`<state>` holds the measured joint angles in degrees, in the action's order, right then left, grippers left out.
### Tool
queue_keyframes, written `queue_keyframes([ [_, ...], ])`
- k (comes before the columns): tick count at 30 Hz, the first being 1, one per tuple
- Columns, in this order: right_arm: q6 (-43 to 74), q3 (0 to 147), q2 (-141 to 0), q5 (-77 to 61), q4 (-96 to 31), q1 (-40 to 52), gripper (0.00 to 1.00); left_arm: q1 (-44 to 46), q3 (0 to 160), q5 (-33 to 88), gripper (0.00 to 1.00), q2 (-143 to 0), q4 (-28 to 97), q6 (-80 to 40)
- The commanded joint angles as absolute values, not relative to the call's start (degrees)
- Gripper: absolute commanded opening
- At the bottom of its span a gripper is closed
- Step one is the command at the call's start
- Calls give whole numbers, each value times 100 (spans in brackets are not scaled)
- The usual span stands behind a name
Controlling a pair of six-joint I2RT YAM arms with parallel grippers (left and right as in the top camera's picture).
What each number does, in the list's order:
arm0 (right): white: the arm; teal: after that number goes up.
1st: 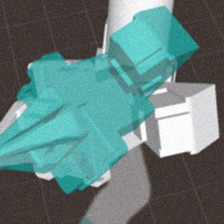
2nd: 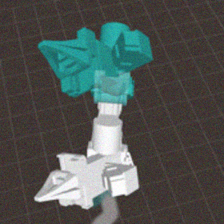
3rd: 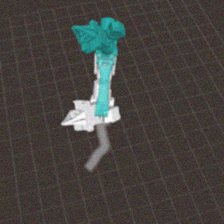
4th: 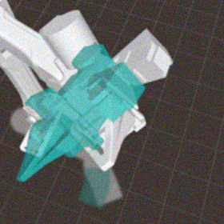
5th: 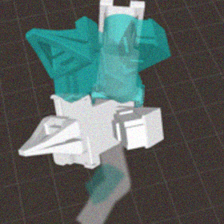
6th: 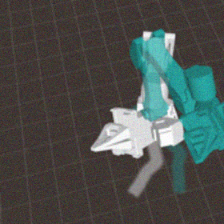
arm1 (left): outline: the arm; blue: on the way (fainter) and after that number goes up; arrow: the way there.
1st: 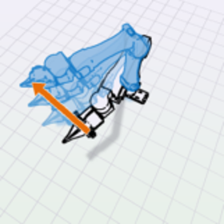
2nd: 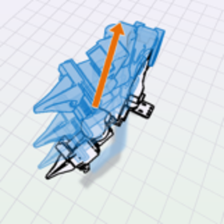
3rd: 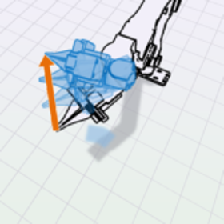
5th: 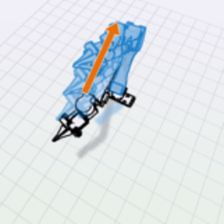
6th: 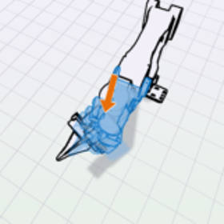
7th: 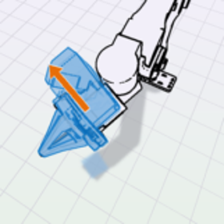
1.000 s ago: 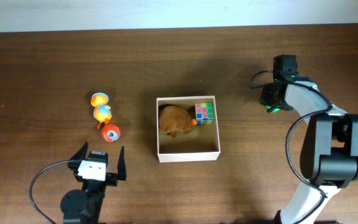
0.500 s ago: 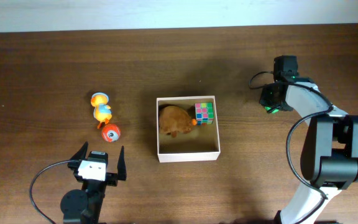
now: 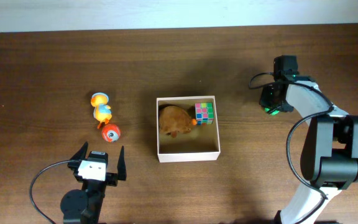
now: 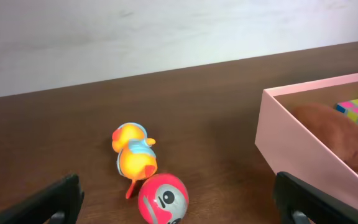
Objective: Pack container
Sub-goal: 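Lower the right gripper and close it on the green ball, then lift the green ball and carry it toward the box's right edge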
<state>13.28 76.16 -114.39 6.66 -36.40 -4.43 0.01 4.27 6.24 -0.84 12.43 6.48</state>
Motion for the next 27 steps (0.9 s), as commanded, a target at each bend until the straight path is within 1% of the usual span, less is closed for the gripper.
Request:
queue_keyframes([
  [1, 1304, 7843, -11520, 447, -3857, -458, 35, -23, 384, 663, 99, -34, 1221, 740],
  [10, 1028, 8840, -11478, 449, -4810, -454, 35, -23, 384, 663, 99, -34, 1221, 740],
  [12, 982, 8949, -11478, 449, -4853, -454, 39, -23, 384, 663, 99, -34, 1221, 740],
  [14, 985, 8976, -11478, 449, -4866, -454, 41, -23, 384, 663, 99, -34, 1221, 740],
  [16, 987, 8976, -11478, 447, -4890, -454, 46, -23, 384, 663, 99, -34, 1221, 740],
  [18, 987, 8973, -11478, 416, -4956, -451, 48, -23, 384, 663, 99, -34, 1221, 740],
  [22, 982, 8973, -11478, 106, -5030, -451, 49, -23, 384, 663, 99, -34, 1221, 740],
  [23, 982, 8973, -11478, 1, -5035, -451, 52, -23, 384, 663, 99, -34, 1221, 740],
  [25, 980, 8973, -11478, -237, -5033, -445, 54, -23, 384, 663, 99, -34, 1221, 740],
  [27, 875, 8967, -11478, -561, -5033, -399, 59, -23, 384, 663, 99, -34, 1221, 740],
])
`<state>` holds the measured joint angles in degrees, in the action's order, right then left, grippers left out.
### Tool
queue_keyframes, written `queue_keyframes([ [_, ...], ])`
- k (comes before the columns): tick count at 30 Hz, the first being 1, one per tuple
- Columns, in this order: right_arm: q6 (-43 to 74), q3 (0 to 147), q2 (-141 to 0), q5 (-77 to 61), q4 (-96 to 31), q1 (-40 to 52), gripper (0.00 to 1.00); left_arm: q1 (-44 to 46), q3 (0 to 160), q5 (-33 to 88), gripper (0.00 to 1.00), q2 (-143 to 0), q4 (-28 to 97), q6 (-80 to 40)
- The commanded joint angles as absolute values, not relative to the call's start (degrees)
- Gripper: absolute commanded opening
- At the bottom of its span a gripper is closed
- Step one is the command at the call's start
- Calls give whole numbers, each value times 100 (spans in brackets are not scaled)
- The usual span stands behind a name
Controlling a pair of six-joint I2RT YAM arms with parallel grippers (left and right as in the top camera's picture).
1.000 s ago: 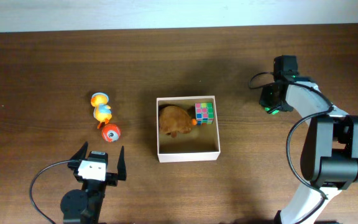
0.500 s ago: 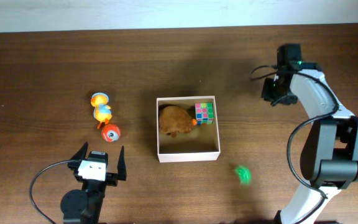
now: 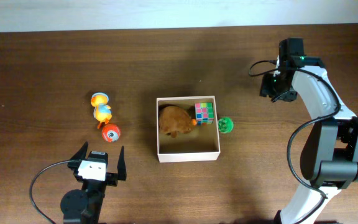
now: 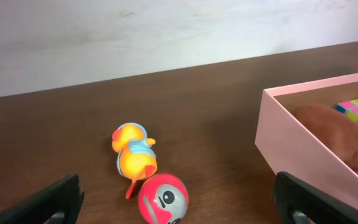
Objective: Pack container
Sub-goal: 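Lift the green ball and carry it toward the box's right edge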
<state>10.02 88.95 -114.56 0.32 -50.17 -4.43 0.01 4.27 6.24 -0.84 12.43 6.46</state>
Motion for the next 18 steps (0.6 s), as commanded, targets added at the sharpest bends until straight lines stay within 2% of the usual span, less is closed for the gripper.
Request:
queue_keyframes([
  [1, 829, 8965, -11478, -659, -5037, -357, 59, -23, 384, 663, 99, -34, 1221, 740],
  [18, 794, 8903, -11653, -725, -4775, 899, 64, -23, 384, 663, 99, -34, 1221, 740],
])
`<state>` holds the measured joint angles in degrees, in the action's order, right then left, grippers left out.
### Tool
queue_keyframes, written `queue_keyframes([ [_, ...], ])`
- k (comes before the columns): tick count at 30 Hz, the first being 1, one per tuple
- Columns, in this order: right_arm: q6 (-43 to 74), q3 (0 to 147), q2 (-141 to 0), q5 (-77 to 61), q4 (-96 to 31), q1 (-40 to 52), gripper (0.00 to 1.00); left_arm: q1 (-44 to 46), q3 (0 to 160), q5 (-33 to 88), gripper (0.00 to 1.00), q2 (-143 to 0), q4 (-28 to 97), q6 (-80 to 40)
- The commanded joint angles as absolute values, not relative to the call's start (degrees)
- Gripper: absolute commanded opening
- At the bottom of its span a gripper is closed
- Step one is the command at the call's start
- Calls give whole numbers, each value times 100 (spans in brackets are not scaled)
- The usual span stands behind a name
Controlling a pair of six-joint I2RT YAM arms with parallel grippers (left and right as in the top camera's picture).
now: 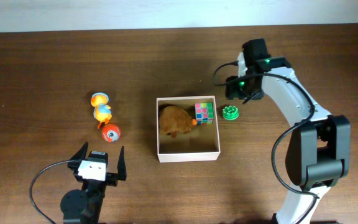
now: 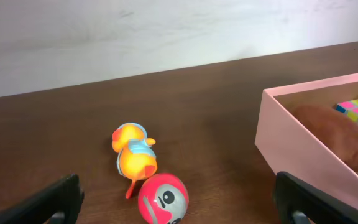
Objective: Pack container
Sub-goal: 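Lift the green ball and carry it toward the box's right edge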
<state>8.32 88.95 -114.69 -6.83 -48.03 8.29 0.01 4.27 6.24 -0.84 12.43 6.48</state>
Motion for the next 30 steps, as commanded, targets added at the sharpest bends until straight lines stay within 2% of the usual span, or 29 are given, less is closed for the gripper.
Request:
queue_keyframes([
  [1, 797, 8903, -11695, -731, -4779, 908, 64, -23, 384, 663, 99, -34, 1221, 740],
  [9, 856, 8862, -12156, -799, -5019, 972, 64, -23, 384, 663, 99, -34, 1221, 740],
  [30, 860, 8860, -12156, -523, -5771, 1011, 69, -23, 384, 663, 99, -34, 1221, 740],
])
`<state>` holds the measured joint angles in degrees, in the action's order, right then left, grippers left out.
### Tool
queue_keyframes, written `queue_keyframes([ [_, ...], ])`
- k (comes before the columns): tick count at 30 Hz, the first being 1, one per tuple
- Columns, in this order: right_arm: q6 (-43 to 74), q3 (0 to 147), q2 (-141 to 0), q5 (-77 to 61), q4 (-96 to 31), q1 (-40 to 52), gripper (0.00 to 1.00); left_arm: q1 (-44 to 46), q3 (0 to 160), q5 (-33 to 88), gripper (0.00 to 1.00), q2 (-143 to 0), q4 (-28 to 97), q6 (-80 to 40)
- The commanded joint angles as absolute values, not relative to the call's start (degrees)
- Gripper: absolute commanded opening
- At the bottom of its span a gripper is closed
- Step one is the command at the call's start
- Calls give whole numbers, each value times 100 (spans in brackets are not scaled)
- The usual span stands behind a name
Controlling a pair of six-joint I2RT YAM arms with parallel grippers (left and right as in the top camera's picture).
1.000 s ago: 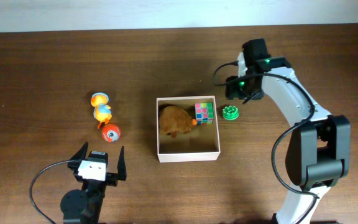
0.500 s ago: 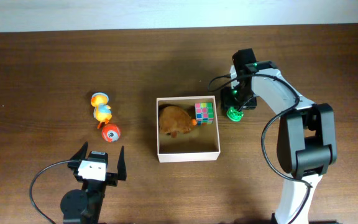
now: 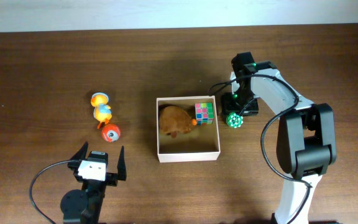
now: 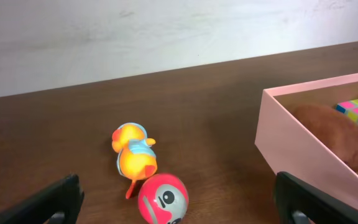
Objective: Pack container
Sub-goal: 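Lift the green ball and carry it toward the box's right edge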
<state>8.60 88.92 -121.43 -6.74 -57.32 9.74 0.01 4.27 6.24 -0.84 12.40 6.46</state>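
Observation:
The pink open box (image 3: 188,155) stands mid-table with a brown plush (image 3: 175,121) and a colour cube (image 3: 204,112) inside. A green ball (image 3: 233,120) lies on the table just outside the box's right wall. My right gripper (image 3: 237,113) reaches down onto it, and its jaws are hidden from above. An orange duck toy (image 3: 101,109) (image 4: 134,155) and a red-and-grey ball (image 3: 110,132) (image 4: 163,198) lie left of the box. My left gripper (image 3: 99,159) (image 4: 179,211) stands open near the front edge, just short of the red ball.
The right arm's cable loops over the table between the box's back right corner and the arm. The box wall (image 4: 303,152) lies close to my left gripper's right finger (image 4: 309,199). A pale wall runs along the table's far edge.
My right gripper has moved nearer from behind the box's back right corner, and its tip now meets the green ball. The ball lies slightly nearer the front. The left arm is unchanged.
At first my right gripper was far to the right with green showing at its tip. Then the green ball lay by the box's right wall, apart from the gripper. The gripper later stood just behind the ball, and now it is on it.

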Motion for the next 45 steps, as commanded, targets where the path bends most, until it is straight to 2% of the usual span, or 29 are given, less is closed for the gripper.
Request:
queue_keyframes([
  [1, 858, 8849, -12156, -510, -5774, 1011, 69, -23, 384, 663, 99, -34, 1221, 740],
  [20, 860, 8217, -12156, -539, -5363, 1011, 67, -23, 384, 663, 99, -34, 1219, 740],
  [24, 862, 8217, -12156, -539, -5290, 1011, 56, -23, 384, 663, 99, -34, 1221, 740],
  [45, 856, 8523, -12154, -534, -5284, 1011, 53, -23, 384, 663, 99, -34, 1221, 740],
])
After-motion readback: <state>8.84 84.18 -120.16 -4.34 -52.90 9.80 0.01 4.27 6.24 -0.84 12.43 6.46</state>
